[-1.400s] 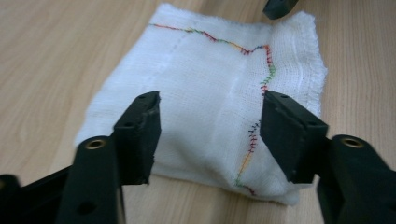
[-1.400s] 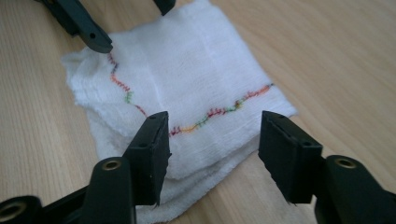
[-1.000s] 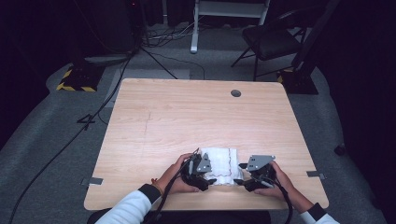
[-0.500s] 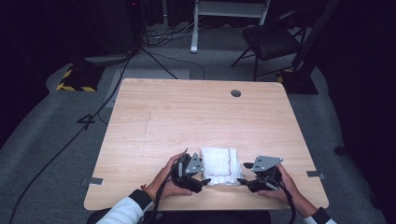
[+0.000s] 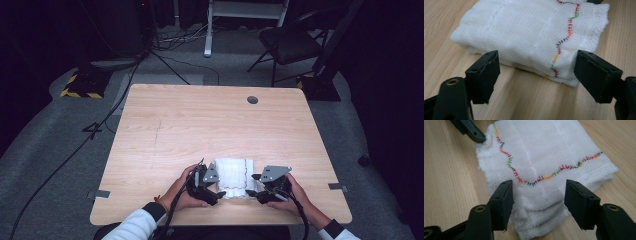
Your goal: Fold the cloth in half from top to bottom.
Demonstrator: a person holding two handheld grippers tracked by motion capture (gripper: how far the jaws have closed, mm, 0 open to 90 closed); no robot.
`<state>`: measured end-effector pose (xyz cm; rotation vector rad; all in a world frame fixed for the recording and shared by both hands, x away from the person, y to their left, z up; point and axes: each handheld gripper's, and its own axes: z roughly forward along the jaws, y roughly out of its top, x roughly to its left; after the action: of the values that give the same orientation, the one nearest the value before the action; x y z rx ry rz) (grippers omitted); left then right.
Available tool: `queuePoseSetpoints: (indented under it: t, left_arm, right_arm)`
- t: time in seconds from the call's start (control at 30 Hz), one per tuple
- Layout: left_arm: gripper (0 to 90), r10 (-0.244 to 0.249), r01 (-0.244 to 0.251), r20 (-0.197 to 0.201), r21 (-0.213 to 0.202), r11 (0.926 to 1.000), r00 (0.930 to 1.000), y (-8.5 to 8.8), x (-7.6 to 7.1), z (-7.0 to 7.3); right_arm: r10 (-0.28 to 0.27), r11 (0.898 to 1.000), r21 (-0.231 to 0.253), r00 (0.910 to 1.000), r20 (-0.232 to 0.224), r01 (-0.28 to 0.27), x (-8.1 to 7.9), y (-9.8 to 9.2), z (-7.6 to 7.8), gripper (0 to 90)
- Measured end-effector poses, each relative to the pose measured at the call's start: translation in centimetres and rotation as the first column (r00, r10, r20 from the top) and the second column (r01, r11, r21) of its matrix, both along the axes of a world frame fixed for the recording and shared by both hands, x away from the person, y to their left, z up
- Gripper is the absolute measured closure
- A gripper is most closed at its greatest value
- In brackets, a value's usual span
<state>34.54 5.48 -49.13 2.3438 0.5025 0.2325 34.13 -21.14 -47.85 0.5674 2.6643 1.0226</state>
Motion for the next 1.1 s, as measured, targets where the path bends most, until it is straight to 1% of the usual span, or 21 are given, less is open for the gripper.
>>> queuePoseSetpoints:
  t: [0.03, 0.13, 0.2, 0.27, 0.3, 0.37, 0.43, 0.5, 0.6, 0.63, 0.7, 0.73, 0.77, 0.8, 0.83, 0.9, 0.97, 1.0, 1.03, 1.07, 1.1]
  left_arm:
    - [17.6, -0.002, 0.002, -0.004, -0.005, 1.0, 1.0, 0.0, 0.2, -0.1]
    - [16.1, -0.001, 0.001, -0.03, -0.012, 0.9999, 0.9995, 0.0, 0.8, -0.3]
    - [15.7, -0.005, 0.005, -0.032, -0.017, 0.9998, 0.9995, 0.1, 1.2, -0.3]
    - [15.7, -0.001, 0.0, -0.028, -0.017, 0.9998, 0.9996, 0.1, 1.7, -0.4]
    - [15.7, 0.001, -0.002, -0.019, -0.013, 0.9999, 0.9998, 0.0, 2.1, -0.3]
    - [15.7, 0.012, -0.012, 0.004, 0.006, 0.9999, 0.9999, -0.1, 2.8, -0.2]
    - [15.8, 0.022, -0.022, 0.016, 0.016, 0.9996, 0.9996, -0.1, 3.7, -0.1]
    - [15.7, 0.031, -0.031, 0.0, 0.011, 0.9995, 0.9995, 0.1, 4.7, -0.1]
    - [15.7, 0.057, -0.057, 0.009, 0.009, 0.9983, 0.9983, 0.3, 6.0, -0.2]
    - [15.6, 0.067, -0.067, 0.012, 0.019, 0.9975, 0.9977, 0.3, 6.4, -0.1]
    - [15.6, 0.095, -0.097, 0.045, 0.034, 0.9947, 0.9945, 0.5, 7.1, 0.1]
    - [15.7, 0.101, -0.103, 0.043, 0.034, 0.9941, 0.9939, 0.6, 7.3, 0.1]
    - [15.7, 0.112, -0.113, 0.034, 0.021, 0.9934, 0.9931, 0.7, 7.7, 0.0]
    - [15.7, 0.116, -0.117, 0.032, 0.021, 0.9929, 0.9927, 0.7, 7.9, -0.1]
    - [15.7, 0.12, -0.121, 0.035, 0.022, 0.9924, 0.9921, 0.8, 8.1, 0.0]
    - [15.7, 0.127, -0.128, 0.053, 0.021, 0.9915, 0.9905, 0.8, 8.3, -0.1]
    - [15.8, 0.131, -0.133, 0.069, 0.022, 0.9909, 0.989, 0.9, 8.5, -0.1]
    - [15.7, 0.136, -0.138, 0.07, 0.02, 0.9903, 0.9883, 1.0, 8.6, -0.1]
    - [15.7, 0.142, -0.144, 0.061, 0.025, 0.9892, 0.9879, 1.1, 8.8, -0.1]
    - [15.7, 0.152, -0.154, 0.061, 0.03, 0.9876, 0.9865, 1.2, 9.0, 0.0]
    - [15.7, 0.17, -0.173, 0.076, 0.038, 0.9841, 0.9824, 1.4, 9.2, 0.0]
  right_arm:
    - [-0.008, 1.0, 0.002, 0.9998, -0.017, 0.008, 0.4, 0.1, -0.1, 39.1]
    - [-0.014, 1.0, 0.018, 0.9986, -0.052, 0.015, 1.2, 0.2, -0.4, 38.6]
    - [-0.012, 1.0, 0.019, 0.9982, -0.059, 0.013, 1.7, 0.3, -0.4, 38.8]
    - [-0.019, 1.0, 0.019, 0.9981, -0.058, 0.02, 2.2, 0.4, -0.4, 39.9]
    - [-0.025, 0.999, 0.02, 0.998, -0.058, 0.026, 2.5, 0.5, -0.4, 40.4]
    - [-0.033, 0.999, 0.015, 0.9985, -0.044, 0.033, 3.1, 0.8, -0.4, 41.4]
    - [-0.049, 0.999, 0.006, 0.9985, -0.023, 0.049, 3.7, 1.0, -0.3, 43.0]
    - [-0.056, 0.998, 0.0, 0.9984, -0.013, 0.056, 4.6, 1.4, -0.3, 43.1]
    - [-0.078, 0.997, 0.003, 0.9969, -0.012, 0.078, 5.9, 1.7, -0.3, 43.5]
    - [-0.082, 0.997, 0.004, 0.9966, -0.007, 0.082, 6.2, 1.8, -0.3, 43.5]
    - [-0.094, 0.996, 0.002, 0.9956, -0.002, 0.094, 7.0, 2.0, -0.3, 43.7]
    - [-0.101, 0.995, 0.0, 0.9949, -0.005, 0.101, 7.4, 2.1, -0.3, 43.6]
    - [-0.101, 0.995, 0.001, 0.9948, -0.009, 0.101, 7.6, 2.2, -0.3, 43.4]
    - [-0.107, 0.994, 0.0, 0.9942, -0.008, 0.107, 8.0, 2.3, -0.3, 43.3]
    - [-0.11, 0.994, 0.0, 0.9939, -0.006, 0.11, 8.2, 2.4, -0.3, 43.4]
    - [-0.109, 0.994, -0.001, 0.994, 0.0, 0.109, 8.7, 2.6, -0.3, 43.4]
    - [-0.118, 0.993, 0.001, 0.9929, -0.005, 0.118, 9.4, 2.8, -0.3, 43.5]
    - [-0.121, 0.993, 0.0, 0.9926, -0.005, 0.121, 9.6, 2.9, -0.3, 43.5]
    - [-0.121, 0.993, 0.0, 0.9926, -0.001, 0.121, 9.9, 3.1, -0.3, 43.6]
    - [-0.128, 0.992, 0.001, 0.9918, 0.001, 0.128, 10.2, 3.2, -0.4, 43.7]
    - [-0.129, 0.992, 0.002, 0.9916, 0.004, 0.129, 10.4, 3.3, -0.4, 44.0]
